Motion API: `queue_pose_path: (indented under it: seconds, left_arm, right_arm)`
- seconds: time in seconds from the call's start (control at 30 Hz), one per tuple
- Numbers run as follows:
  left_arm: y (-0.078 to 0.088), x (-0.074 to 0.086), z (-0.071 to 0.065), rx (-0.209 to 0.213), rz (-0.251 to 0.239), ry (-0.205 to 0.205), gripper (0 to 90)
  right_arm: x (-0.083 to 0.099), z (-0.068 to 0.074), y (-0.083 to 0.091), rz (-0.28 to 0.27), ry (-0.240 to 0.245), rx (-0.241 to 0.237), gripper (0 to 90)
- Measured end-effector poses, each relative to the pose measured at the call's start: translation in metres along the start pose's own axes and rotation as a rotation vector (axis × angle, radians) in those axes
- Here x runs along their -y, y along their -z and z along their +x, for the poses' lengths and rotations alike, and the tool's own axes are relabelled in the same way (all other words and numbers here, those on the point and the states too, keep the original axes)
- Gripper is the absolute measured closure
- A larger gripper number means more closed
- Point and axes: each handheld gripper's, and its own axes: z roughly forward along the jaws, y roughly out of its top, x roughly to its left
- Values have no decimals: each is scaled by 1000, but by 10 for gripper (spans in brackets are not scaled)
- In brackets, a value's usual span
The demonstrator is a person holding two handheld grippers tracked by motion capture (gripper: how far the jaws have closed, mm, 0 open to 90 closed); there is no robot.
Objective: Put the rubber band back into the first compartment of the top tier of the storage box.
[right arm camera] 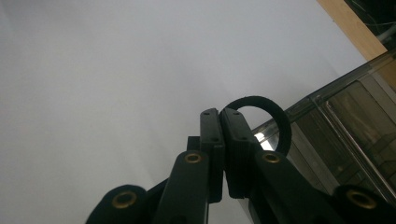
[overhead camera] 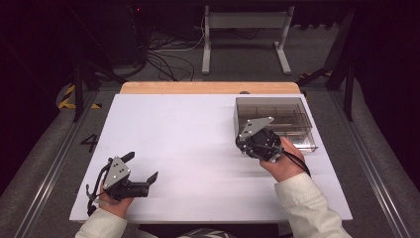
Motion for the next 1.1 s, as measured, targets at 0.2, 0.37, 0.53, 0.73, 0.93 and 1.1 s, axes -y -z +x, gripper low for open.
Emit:
queue_pose_path:
  seconds: [0.2, 0.37, 0.53, 0.73, 0.93, 1.1]
  left_arm:
    - [0, 0, 0, 0, 0, 0, 6]
    - [0, 0, 0, 0, 0, 0, 6]
    - [0, 0, 0, 0, 1, 0, 6]
    - [0, 0, 0, 0, 0, 0, 6]
    - [0, 0, 0, 0, 1, 0, 6]
    - [0, 0, 0, 0, 0, 0, 6]
  right_arm:
    - [3, -7, -1, 13, -22, 10, 872]
    - [5, -12, -1, 33, -39, 28, 872]
    - [7, -15, -3, 68, -62, 45, 871]
    - [9, -19, -5, 88, -82, 58, 870]
    - [11, -23, -8, 108, -103, 67, 870]
    - [13, -26, -10, 129, -119, 73, 869]
